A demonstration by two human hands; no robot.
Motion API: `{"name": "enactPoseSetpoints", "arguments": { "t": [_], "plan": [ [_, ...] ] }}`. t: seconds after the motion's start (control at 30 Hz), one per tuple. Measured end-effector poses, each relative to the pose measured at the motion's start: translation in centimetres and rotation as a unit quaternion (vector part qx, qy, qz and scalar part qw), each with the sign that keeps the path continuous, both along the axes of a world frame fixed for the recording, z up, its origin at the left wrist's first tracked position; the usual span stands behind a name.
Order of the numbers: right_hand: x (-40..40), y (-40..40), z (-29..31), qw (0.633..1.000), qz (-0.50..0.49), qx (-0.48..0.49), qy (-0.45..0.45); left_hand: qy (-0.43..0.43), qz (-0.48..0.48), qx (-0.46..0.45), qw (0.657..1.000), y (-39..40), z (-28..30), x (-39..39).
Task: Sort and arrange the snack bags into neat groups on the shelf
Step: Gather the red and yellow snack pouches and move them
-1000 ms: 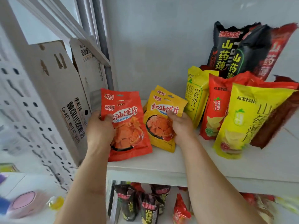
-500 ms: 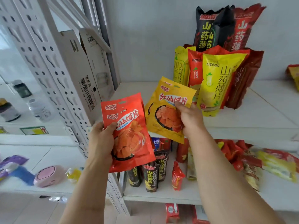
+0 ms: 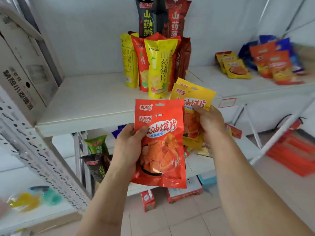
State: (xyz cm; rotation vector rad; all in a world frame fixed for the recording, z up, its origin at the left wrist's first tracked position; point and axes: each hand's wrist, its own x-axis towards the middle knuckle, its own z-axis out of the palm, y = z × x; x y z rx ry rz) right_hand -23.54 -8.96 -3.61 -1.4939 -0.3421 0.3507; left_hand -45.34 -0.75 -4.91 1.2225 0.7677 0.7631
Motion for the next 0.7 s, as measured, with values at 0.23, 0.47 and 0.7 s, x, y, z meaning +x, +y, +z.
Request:
{"name": "enactPoseSetpoints", "arguments": {
  "t": [0.23,0.47,0.7],
  "plan": [
    [9.7,-6.5,0.5,0.999,-0.036,0.022,0.000,0.028,-0.034,0.039,0.998,-4.9,0.1,10.6],
    [21.6,-12.2,2.0,0.999,-0.033,0.025,-0.021,0.023,-0.019,0.031,0.999,-9.4,0.6,23.6],
    [31.5,-14.6,3.4,0.999,-0.024,0.024,-0.006,-0.011,0.003,0.011,1.000,-11.7,2.5,33.8]
  ]
}}
